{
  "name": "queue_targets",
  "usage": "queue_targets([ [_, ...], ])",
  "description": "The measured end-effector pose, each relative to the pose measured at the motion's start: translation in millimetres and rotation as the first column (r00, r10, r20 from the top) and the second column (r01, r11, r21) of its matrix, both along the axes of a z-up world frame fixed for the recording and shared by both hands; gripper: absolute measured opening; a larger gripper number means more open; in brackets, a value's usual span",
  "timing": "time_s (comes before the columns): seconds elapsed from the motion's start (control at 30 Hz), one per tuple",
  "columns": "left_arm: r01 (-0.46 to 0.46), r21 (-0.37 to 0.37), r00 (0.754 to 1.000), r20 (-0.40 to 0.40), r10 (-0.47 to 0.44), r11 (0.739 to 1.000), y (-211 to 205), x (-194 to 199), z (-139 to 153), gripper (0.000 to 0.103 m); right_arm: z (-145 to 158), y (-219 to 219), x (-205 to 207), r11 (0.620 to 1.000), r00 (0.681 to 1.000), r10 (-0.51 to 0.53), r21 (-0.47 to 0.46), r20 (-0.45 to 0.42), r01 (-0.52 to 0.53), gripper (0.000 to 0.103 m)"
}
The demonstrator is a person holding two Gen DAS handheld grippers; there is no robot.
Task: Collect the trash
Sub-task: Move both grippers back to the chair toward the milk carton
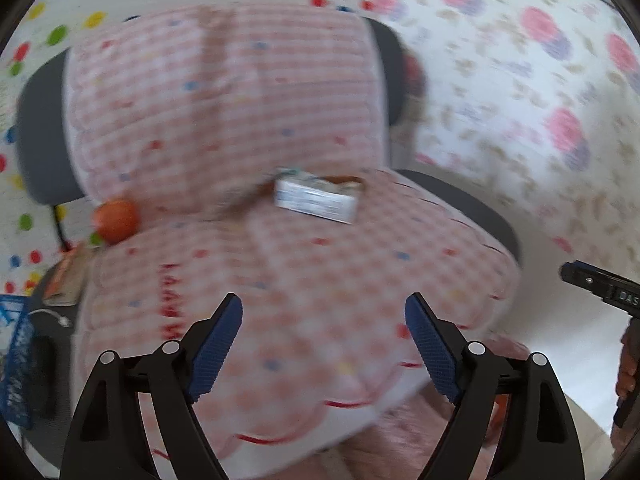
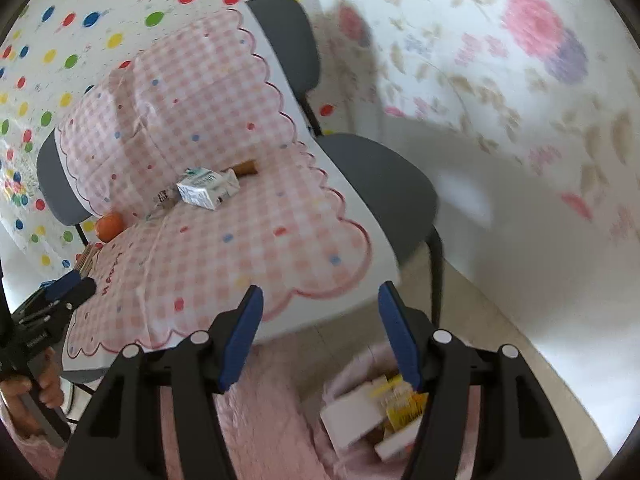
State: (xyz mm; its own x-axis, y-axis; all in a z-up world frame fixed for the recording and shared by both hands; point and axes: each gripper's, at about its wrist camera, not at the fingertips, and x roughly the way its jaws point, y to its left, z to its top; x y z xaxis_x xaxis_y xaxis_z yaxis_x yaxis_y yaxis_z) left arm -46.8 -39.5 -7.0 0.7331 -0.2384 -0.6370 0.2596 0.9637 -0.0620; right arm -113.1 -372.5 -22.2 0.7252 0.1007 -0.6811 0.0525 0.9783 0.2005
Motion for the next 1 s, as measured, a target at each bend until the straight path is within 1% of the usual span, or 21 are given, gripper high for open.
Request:
queue_targets([
  [0.07, -0.044, 0.005, 0.999, 0.000, 0.044, 0.999, 16, 13, 0, 0.083, 2, 10, 14, 1.000, 1.000, 0.025, -0.007, 0.014, -0.025, 0.045],
  [0.1, -0.057, 0.007, 0.998, -0.001, 0.057, 0.998, 21, 18, 0, 0.083, 4, 14, 19, 0.999, 0.999, 0.035, -0.009, 0.019, -0.034, 0.042],
  [0.17, -0.079, 0.011, 0.997, 0.000, 0.079, 0.997, 32, 30, -1, 0.083, 6, 25, 34, 0.998, 0.998, 0.064, -0.021, 0.023, -0.064, 0.032],
  [0.23, -0.097, 0.018, 0.995, 0.000, 0.097, 0.995, 39, 45, -3, 0.083, 8, 35, 46, 0.995, 0.995, 0.094, -0.030, 0.029, -0.093, 0.027],
  [0.4, -0.103, 0.046, 0.995, -0.002, 0.103, 0.994, 47, 77, -9, 0.083, 15, 62, 79, 0.987, 0.987, 0.152, -0.057, 0.050, -0.149, 0.026],
  [0.57, -0.094, 0.055, 0.995, -0.018, 0.095, 0.994, 48, 115, -18, 0.081, 17, 86, 126, 0.972, 0.972, 0.222, -0.100, 0.075, -0.214, 0.026],
  [0.63, -0.085, 0.060, 0.996, -0.026, 0.087, 0.995, 46, 129, -21, 0.080, 14, 91, 145, 0.969, 0.970, 0.235, -0.092, 0.066, -0.229, 0.026],
  [0.67, -0.074, 0.065, 0.997, -0.033, 0.077, 0.995, 45, 138, -24, 0.078, 12, 94, 159, 0.967, 0.968, 0.244, -0.083, 0.050, -0.240, 0.026],
  [0.7, -0.064, 0.071, 0.997, -0.036, 0.067, 0.995, 43, 144, -25, 0.074, 10, 96, 170, 0.965, 0.967, 0.254, -0.074, 0.037, -0.251, 0.026],
  [0.8, -0.024, 0.104, 0.998, -0.051, 0.029, 0.994, 36, 167, -33, 0.065, 6, 105, 197, 0.966, 0.968, 0.251, -0.072, 0.022, -0.249, 0.026],
  [0.83, -0.014, 0.117, 0.998, -0.062, 0.022, 0.993, 33, 175, -36, 0.059, 5, 107, 203, 0.965, 0.967, 0.255, -0.067, 0.017, -0.253, 0.026],
  [0.87, -0.005, 0.129, 0.998, -0.069, 0.014, 0.992, 31, 180, -39, 0.055, 3, 108, 208, 0.965, 0.966, 0.258, -0.057, 0.014, -0.257, 0.026],
  [0.9, 0.007, 0.158, 0.997, -0.075, 0.004, 0.987, 27, 188, -43, 0.049, 1, 109, 214, 0.963, 0.964, 0.267, -0.038, 0.011, -0.266, 0.026],
  [0.93, 0.022, 0.183, 0.997, -0.077, -0.008, 0.983, 23, 194, -46, 0.046, 1, 110, 218, 0.963, 0.963, 0.268, -0.032, 0.010, -0.267, 0.026],
  [1.0, 0.047, 0.208, 0.996, -0.080, -0.031, 0.977, 18, 202, -50, 0.043, -2, 112, 225, 0.962, 0.962, 0.273, -0.024, 0.004, -0.273, 0.026],
])
